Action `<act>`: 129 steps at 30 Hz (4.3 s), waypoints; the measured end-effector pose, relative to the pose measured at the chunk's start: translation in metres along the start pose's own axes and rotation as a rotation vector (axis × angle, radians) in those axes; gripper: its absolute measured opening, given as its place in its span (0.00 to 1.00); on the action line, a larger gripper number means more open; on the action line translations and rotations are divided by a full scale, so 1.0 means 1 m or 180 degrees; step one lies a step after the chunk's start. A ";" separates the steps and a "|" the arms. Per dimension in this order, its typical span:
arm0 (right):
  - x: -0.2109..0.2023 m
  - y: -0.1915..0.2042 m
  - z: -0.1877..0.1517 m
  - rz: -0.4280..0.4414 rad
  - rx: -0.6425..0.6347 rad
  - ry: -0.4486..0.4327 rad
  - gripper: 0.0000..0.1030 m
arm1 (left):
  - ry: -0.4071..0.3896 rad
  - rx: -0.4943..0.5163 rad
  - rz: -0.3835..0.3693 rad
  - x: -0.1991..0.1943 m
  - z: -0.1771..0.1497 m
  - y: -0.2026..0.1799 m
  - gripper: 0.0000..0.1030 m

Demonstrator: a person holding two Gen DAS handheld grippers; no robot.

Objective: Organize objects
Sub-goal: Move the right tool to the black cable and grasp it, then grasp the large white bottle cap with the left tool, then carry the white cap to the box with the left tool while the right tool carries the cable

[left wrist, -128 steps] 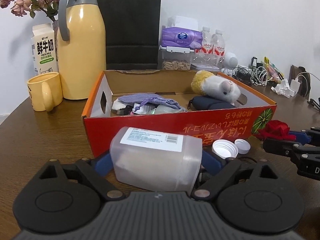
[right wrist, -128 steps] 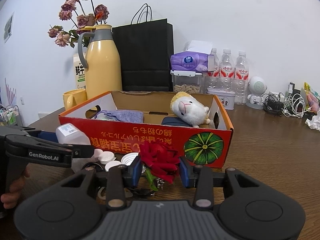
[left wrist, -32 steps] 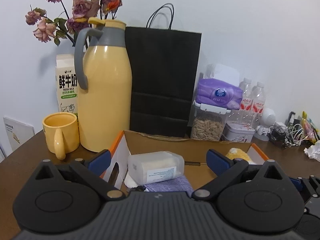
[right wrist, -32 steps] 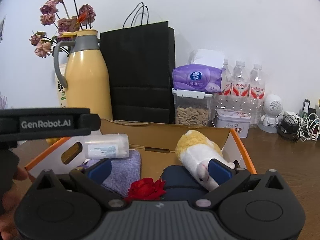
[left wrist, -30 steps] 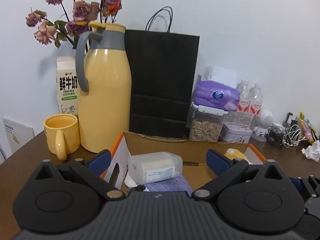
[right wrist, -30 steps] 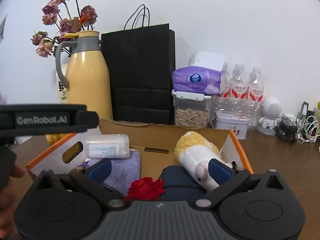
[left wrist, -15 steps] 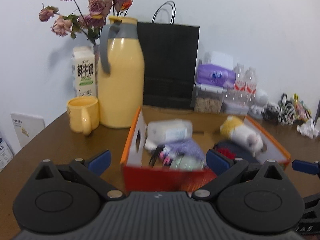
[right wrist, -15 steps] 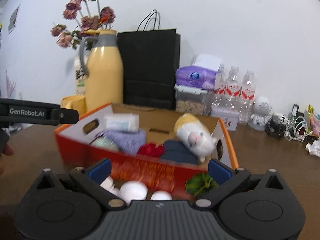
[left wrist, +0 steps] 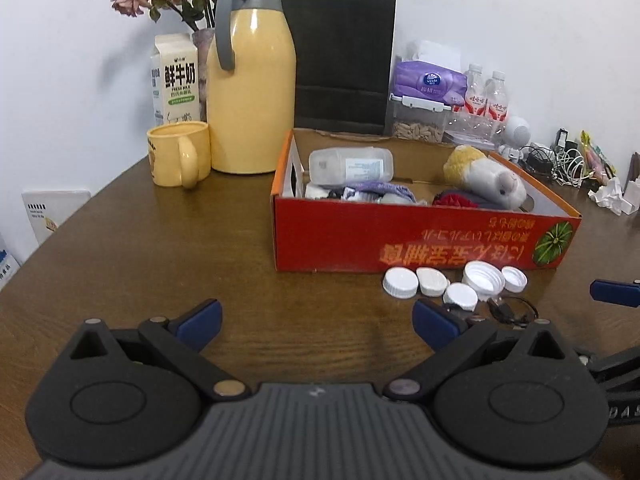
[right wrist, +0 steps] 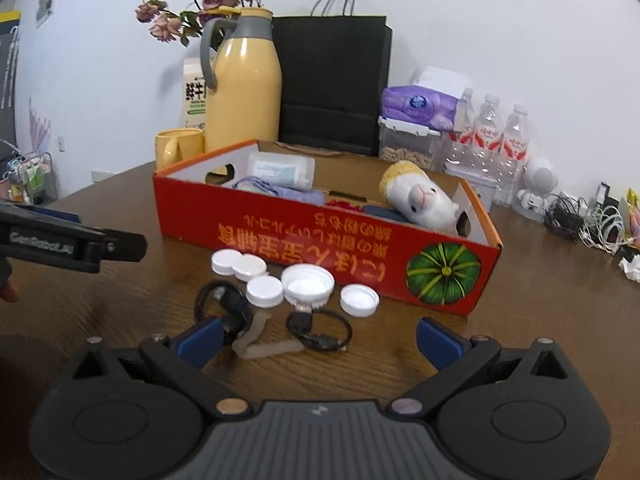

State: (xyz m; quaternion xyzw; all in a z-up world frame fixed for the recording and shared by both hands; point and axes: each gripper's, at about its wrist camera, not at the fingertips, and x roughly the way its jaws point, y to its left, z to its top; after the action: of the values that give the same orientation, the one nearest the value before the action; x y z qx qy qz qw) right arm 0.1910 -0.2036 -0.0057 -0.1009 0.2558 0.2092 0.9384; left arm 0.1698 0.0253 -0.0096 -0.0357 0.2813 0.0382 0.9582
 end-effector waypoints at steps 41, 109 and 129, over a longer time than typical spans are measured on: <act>0.035 -0.016 0.007 0.0256 0.0225 0.0203 0.33 | 0.0217 -0.0099 -0.0050 0.015 -0.009 0.006 1.00; -0.005 -0.074 0.003 0.0013 0.0524 -0.0372 0.33 | -0.0051 0.0709 -0.0723 0.048 0.022 -0.123 0.40; 0.016 -0.040 0.067 0.0038 -0.0014 -0.0573 0.33 | -0.0555 0.0268 -0.0451 0.044 0.093 -0.071 0.40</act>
State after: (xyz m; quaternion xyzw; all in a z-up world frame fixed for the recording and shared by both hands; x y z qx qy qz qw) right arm 0.2508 -0.2136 0.0460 -0.0822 0.1706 0.2235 0.9561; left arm 0.2629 -0.0351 0.0479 -0.0119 0.1951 -0.0386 0.9800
